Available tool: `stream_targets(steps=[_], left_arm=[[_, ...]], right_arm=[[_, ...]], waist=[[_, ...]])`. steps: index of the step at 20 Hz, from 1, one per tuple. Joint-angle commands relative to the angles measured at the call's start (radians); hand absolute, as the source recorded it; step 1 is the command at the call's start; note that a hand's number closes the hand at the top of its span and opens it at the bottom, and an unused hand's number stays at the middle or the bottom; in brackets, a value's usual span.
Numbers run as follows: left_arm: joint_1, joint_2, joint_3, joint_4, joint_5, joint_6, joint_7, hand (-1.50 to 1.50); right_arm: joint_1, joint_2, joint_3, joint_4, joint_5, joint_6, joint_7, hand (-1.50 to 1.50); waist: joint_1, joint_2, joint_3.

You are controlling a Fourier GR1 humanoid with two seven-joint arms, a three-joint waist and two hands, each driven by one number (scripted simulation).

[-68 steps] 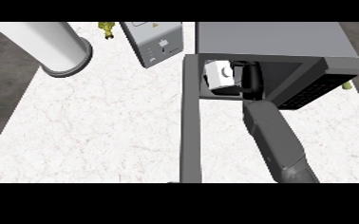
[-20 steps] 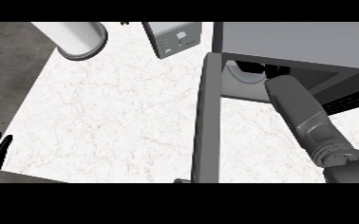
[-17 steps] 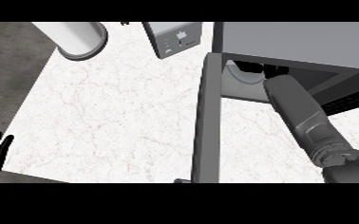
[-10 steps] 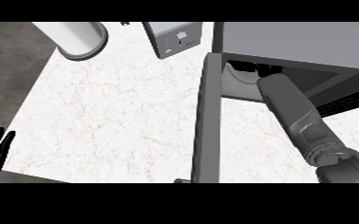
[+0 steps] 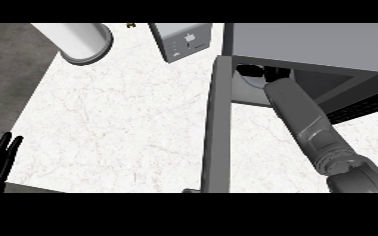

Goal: Pick up the milk, place it into the microwave and close the microwave

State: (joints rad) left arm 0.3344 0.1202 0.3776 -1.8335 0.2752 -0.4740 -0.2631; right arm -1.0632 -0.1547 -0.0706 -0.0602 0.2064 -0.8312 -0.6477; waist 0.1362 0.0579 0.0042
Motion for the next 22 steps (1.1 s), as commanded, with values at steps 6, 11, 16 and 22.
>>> stream_targets(steps=[6, 11, 16, 22], left_arm=[[0.004, -0.002, 0.006, -0.001, -0.017, -0.002, -0.025, -1.50], [0.059, -0.029, 0.010, -0.024, -0.018, -0.016, -0.061, -1.50], [0.084, -0.057, -0.009, -0.072, -0.027, 0.009, -0.017, -1.50], [0.124, -0.072, -0.008, -0.073, -0.052, -0.006, -0.045, -1.50]], right_arm=[[0.003, -0.005, -0.015, -0.006, -0.010, 0.047, -0.013, -1.50], [0.034, -0.005, -0.041, -0.033, -0.032, 0.076, -0.060, -1.50], [0.121, 0.013, -0.083, -0.076, -0.074, 0.166, -0.175, -1.50], [0.168, 0.011, -0.099, -0.086, -0.098, 0.367, -0.237, -1.50]], waist=[[-0.016, -0.010, 0.000], [-0.030, -0.021, 0.000], [-0.060, -0.029, 0.000], [-0.091, -0.042, -0.002]])
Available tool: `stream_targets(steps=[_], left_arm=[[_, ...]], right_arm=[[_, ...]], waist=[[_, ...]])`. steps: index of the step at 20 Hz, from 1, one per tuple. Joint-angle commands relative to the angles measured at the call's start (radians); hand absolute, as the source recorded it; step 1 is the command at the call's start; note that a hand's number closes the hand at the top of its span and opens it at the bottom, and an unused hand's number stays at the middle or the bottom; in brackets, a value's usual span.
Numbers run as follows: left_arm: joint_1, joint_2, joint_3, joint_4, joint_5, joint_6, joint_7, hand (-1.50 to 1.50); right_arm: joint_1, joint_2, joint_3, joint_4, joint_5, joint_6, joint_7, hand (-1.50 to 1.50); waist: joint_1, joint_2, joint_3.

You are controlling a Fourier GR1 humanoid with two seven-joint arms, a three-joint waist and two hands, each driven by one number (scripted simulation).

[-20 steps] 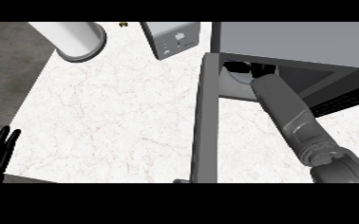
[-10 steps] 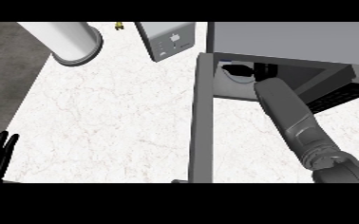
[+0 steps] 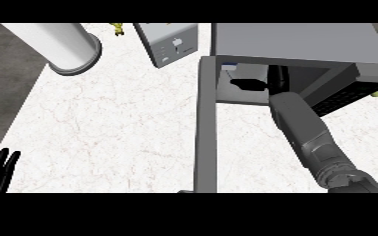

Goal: Pick up the milk, place it into the microwave and close the microwave

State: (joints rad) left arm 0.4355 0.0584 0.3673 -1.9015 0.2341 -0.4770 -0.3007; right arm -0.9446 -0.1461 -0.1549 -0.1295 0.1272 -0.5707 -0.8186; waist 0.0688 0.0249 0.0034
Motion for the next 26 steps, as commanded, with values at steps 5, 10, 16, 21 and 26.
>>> stream_targets(steps=[5, 10, 16, 21, 26], left_arm=[[0.017, 0.002, -0.012, -0.025, -0.015, -0.021, 0.023, -1.50], [0.053, 0.015, -0.047, -0.021, 0.020, -0.114, 0.010, -1.50], [0.030, -0.040, -0.164, 0.010, -0.061, -0.135, 0.002, -1.50], [0.094, -0.057, -0.217, -0.131, -0.077, -0.133, 0.038, -1.50], [0.018, -0.048, -0.296, -0.161, -0.114, -0.123, 0.156, -1.50]], right_arm=[[0.062, 0.049, -0.059, -0.031, -0.064, 0.138, -0.078, -1.50], [0.176, 0.088, -0.049, -0.069, -0.079, 0.289, -0.152, -1.50], [0.282, 0.144, -0.017, -0.116, -0.105, 0.452, -0.214, -1.50], [0.410, 0.134, 0.027, -0.296, -0.104, 0.544, -0.177, -1.50], [0.575, 0.106, 0.083, -0.480, -0.110, 0.552, -0.140, -1.50]], waist=[[-0.029, -0.011, -0.001], [-0.057, -0.023, -0.003], [-0.070, -0.028, -0.004], [-0.090, -0.037, -0.005], [-0.092, -0.034, -0.004]])
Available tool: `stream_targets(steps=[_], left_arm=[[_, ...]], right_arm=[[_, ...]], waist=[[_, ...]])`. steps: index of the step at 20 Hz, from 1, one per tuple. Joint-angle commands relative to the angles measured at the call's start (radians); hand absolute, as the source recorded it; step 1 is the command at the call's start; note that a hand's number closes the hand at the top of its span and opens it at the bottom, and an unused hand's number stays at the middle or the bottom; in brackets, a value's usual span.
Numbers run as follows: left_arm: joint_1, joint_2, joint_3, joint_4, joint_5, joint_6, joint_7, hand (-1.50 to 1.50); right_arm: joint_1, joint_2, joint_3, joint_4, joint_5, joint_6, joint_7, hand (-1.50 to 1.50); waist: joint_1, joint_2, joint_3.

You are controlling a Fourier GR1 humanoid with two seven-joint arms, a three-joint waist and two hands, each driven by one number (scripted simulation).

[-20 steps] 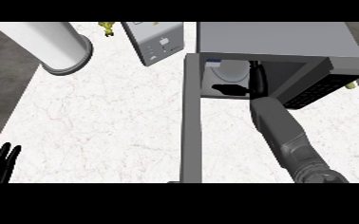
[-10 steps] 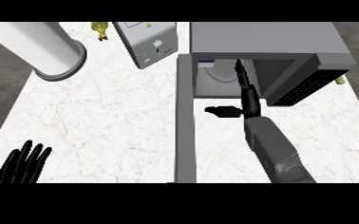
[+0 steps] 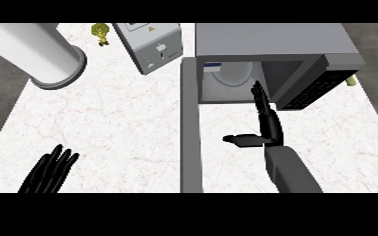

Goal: Pick up the milk, place it into the microwave and close the microwave

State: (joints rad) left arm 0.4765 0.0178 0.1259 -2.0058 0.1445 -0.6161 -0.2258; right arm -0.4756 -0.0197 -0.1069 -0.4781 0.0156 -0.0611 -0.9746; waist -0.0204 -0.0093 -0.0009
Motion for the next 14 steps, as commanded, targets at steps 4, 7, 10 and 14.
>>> stream_targets(steps=[4, 7, 10, 14], left_arm=[[-0.060, -0.017, -0.150, 0.048, -0.163, 0.060, -0.029, 1.50], [-0.092, -0.018, -0.192, 0.049, -0.205, 0.076, 0.006, 1.50], [-0.185, -0.018, -0.219, 0.107, -0.233, 0.126, 0.047, 1.50], [-0.343, -0.018, -0.264, 0.246, -0.325, 0.200, 0.015, 1.50]], right_arm=[[0.272, -0.010, 0.033, -0.308, -0.066, 0.118, 0.018, -1.50], [0.360, -0.068, 0.044, -0.498, -0.108, 0.186, 0.117, 1.50], [0.526, -0.055, 0.100, -0.692, -0.113, 0.205, 0.166, 1.50], [0.570, -0.093, 0.036, -0.820, -0.206, 0.228, 0.247, -1.50]], waist=[[-0.015, -0.002, -0.001], [-0.008, 0.000, -0.001], [-0.014, 0.002, -0.001], [-0.002, 0.007, 0.000]])
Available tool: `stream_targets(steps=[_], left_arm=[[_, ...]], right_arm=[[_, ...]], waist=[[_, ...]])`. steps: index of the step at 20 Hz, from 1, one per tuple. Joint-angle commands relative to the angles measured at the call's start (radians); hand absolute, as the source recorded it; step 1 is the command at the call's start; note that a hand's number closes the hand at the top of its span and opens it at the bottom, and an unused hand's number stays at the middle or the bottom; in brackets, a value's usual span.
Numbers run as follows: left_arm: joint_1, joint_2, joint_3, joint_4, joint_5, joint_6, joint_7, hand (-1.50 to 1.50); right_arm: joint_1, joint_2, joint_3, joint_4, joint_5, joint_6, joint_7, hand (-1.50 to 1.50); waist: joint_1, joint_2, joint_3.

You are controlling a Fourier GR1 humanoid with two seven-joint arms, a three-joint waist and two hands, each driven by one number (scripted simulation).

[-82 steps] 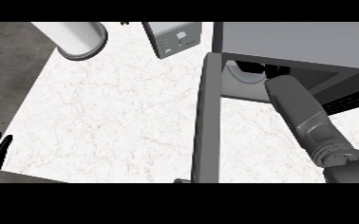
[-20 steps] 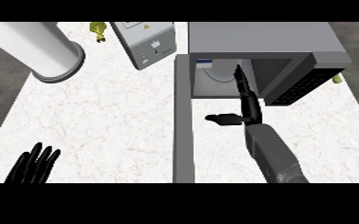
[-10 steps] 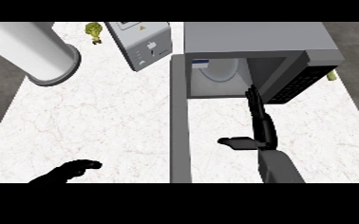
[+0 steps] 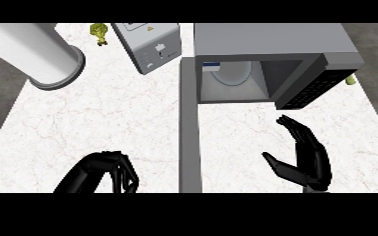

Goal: Pick up the milk, place it into the microwave and close the microwave

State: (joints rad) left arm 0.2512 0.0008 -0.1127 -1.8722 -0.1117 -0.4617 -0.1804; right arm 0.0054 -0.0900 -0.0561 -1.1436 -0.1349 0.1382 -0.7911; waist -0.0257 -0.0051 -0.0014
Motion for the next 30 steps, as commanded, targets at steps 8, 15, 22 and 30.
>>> stream_targets(steps=[8, 15, 22, 30], left_arm=[[-0.344, -0.001, -0.230, 0.274, -0.096, 0.215, 0.072, 1.50], [-0.602, -0.001, -0.452, 0.542, -0.081, 0.437, 0.061, 1.50], [-0.714, -0.001, -0.712, 0.766, 0.096, 0.685, 0.082, 1.50], [-0.903, 0.000, -0.811, 0.874, 0.347, 0.779, 0.051, -1.50]], right_arm=[[0.232, -0.099, -0.076, -0.371, -0.107, 0.045, 0.134, -1.50], [0.246, -0.139, -0.097, -0.445, -0.125, 0.095, 0.141, -1.50], [0.225, -0.153, -0.082, -0.591, -0.195, 0.120, 0.274, -1.50], [0.109, -0.240, -0.092, -0.611, -0.290, 0.206, 0.366, -1.50]], waist=[[0.005, 0.004, 0.001], [-0.006, 0.007, 0.001], [-0.030, 0.010, 0.000], [-0.105, 0.031, -0.003]])
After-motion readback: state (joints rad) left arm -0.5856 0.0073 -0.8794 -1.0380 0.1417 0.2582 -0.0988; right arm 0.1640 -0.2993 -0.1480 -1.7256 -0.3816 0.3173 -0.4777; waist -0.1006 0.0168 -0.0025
